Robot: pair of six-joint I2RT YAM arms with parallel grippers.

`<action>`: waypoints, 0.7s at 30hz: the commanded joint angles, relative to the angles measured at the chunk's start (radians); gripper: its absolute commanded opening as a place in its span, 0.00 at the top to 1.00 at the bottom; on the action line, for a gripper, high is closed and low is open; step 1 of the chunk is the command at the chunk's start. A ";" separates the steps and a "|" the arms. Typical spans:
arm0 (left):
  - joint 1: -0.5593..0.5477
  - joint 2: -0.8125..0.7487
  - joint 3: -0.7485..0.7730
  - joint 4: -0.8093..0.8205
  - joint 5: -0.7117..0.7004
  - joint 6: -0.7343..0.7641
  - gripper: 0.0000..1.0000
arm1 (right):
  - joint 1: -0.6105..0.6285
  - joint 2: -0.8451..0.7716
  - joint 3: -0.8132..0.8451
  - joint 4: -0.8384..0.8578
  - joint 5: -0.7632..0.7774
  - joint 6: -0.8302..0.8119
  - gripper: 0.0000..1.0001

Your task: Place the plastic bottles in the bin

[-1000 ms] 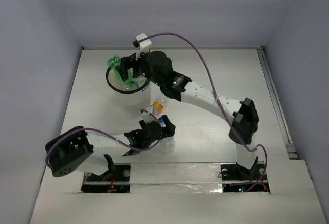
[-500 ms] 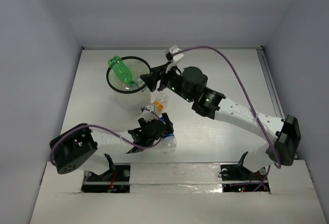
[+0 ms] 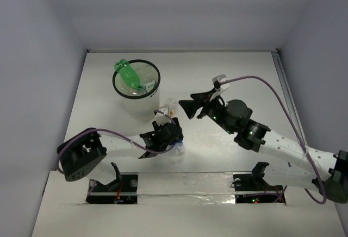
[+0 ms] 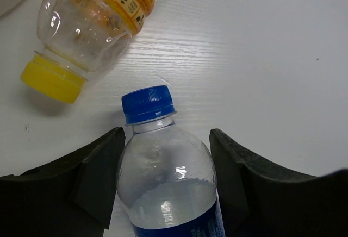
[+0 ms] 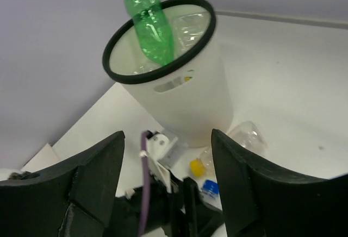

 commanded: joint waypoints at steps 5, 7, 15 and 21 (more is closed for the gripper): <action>-0.003 -0.298 0.136 -0.075 -0.027 0.160 0.61 | 0.005 -0.276 -0.157 -0.034 0.290 0.043 0.33; -0.003 -0.382 0.215 -0.107 -0.062 0.206 0.61 | 0.005 -0.337 -0.197 -0.007 0.341 0.046 0.36; 0.026 -0.443 0.504 -0.080 -0.353 0.580 0.60 | 0.005 -0.343 -0.256 0.036 0.353 0.052 0.38; 0.309 -0.357 0.570 -0.008 -0.335 0.684 0.60 | 0.005 -0.383 -0.245 0.007 0.318 0.050 0.37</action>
